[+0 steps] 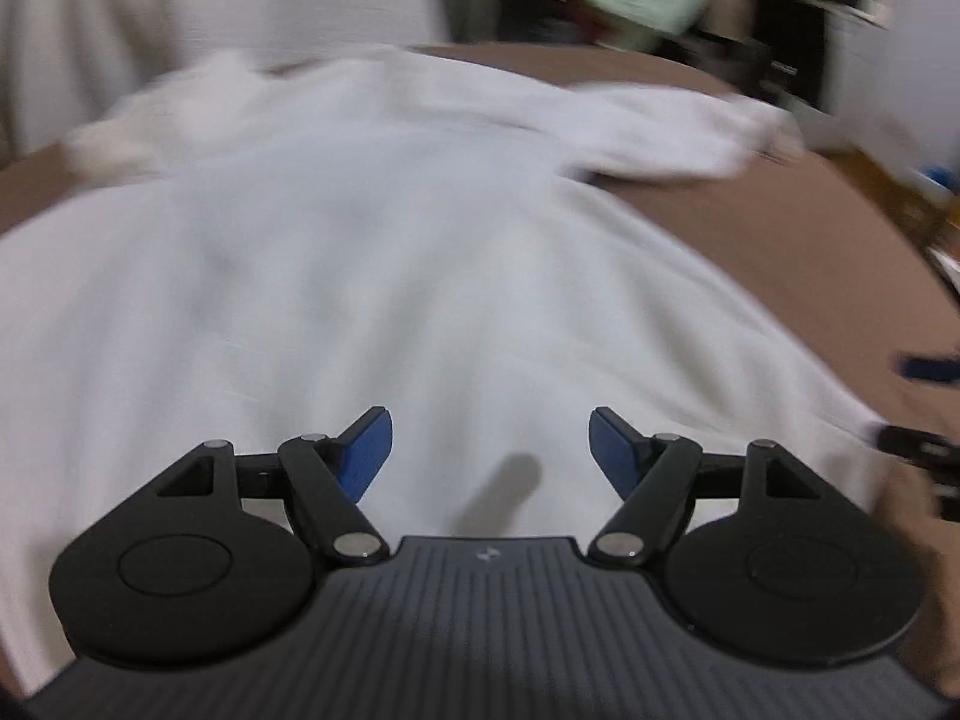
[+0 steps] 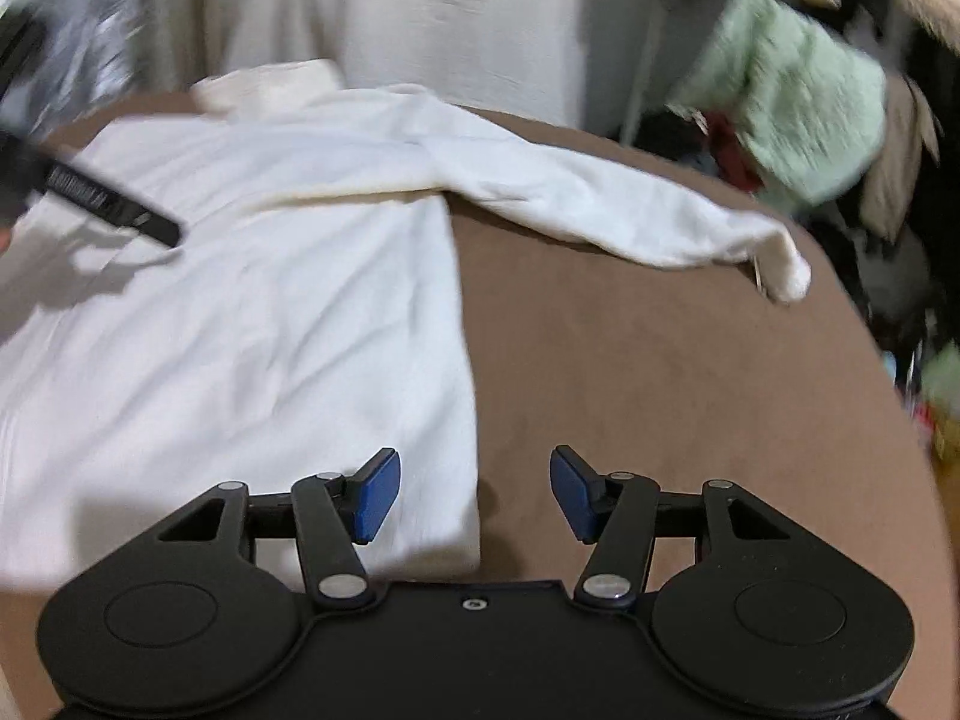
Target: Fold clothes
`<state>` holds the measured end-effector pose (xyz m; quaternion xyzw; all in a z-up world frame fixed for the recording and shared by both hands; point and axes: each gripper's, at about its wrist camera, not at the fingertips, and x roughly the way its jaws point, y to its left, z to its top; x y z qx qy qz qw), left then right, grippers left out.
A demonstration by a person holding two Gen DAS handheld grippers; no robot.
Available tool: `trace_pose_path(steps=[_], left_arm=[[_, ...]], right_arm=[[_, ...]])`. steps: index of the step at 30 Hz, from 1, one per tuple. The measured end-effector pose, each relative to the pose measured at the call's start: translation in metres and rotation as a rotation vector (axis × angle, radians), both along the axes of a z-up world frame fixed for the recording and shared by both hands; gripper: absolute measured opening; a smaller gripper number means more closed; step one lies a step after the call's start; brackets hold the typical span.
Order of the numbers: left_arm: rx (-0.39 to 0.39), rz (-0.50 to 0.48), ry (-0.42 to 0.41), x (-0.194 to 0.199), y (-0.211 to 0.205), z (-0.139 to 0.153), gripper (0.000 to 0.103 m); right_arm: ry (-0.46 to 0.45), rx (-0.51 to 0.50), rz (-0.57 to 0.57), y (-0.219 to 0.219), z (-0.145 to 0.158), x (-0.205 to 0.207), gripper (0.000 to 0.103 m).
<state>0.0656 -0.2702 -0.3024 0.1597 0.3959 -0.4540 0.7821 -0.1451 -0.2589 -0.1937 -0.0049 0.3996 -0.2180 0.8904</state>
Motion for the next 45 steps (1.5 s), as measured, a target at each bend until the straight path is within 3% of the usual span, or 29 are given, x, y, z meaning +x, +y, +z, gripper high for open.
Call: trace_pose_path(steps=[6,8,11,13,15,16,19,23,26,27,28,29,32,36,39,42,43,45], left_arm=[[0.115,-0.357,-0.015,-0.097,-0.022,-0.011,0.085],[0.178,-0.452,-0.030,-0.124,-0.023,-0.021,0.086],[0.263,-0.489,-0.145,-0.144,-0.025,-0.036,0.087],[0.308,-0.445,-0.242,-0.145,-0.024,-0.042,0.086],[0.285,-0.368,-0.230,-0.130,-0.020,-0.037,0.068],[0.268,-0.329,-0.210,-0.122,-0.017,-0.033,0.052],[0.152,-0.224,-0.063,-0.090,-0.005,-0.018,0.025],[0.057,-0.144,-0.029,-0.068,0.010,-0.007,0.017],[0.005,-0.127,0.009,-0.059,0.018,-0.002,0.017],[-0.005,-0.120,0.029,-0.056,0.017,-0.002,0.017],[-0.014,-0.116,0.036,-0.056,0.016,-0.002,0.017],[-0.026,-0.115,0.035,-0.057,0.017,0.000,0.017],[-0.071,-0.115,0.038,-0.060,0.020,0.006,0.017],[-0.197,-0.157,0.142,-0.072,0.034,0.028,0.017],[-0.220,-0.225,0.206,-0.089,0.030,0.039,0.017],[-0.194,-0.282,0.161,-0.103,0.020,0.034,0.017],[-0.182,-0.281,0.152,-0.105,0.019,0.028,0.004],[-0.189,-0.282,0.180,-0.104,0.023,0.023,0.003]], right_arm=[[0.066,-0.079,0.126,0.028,-0.016,-0.025,0.059],[0.056,-0.098,0.114,0.029,-0.025,-0.027,0.048],[0.008,-0.088,0.079,0.022,-0.027,-0.027,0.046],[-0.036,-0.063,0.051,0.012,-0.025,-0.027,0.046],[-0.067,-0.051,0.036,0.006,-0.023,-0.026,0.046],[-0.081,-0.049,0.036,0.005,-0.022,-0.025,0.046],[-0.106,-0.083,0.060,0.007,-0.023,-0.021,0.045],[-0.094,-0.162,0.130,0.018,-0.030,-0.009,0.045],[-0.079,-0.236,0.151,0.022,-0.037,0.007,0.042],[-0.091,-0.250,0.146,0.022,-0.034,0.011,0.039],[-0.112,-0.255,0.140,0.022,-0.029,0.014,0.028],[-0.128,-0.253,0.135,0.021,-0.024,0.017,0.007],[-0.147,-0.284,0.077,0.024,-0.010,0.020,0.003],[-0.259,-0.146,-0.087,0.030,0.035,-0.021,0.002],[-0.303,-0.064,-0.162,0.038,0.066,-0.061,0.003],[-0.225,0.005,-0.223,0.028,0.038,-0.061,0.003],[-0.230,0.055,-0.243,0.025,0.031,-0.061,0.003],[-0.311,0.204,-0.275,0.019,0.027,-0.067,0.003]])
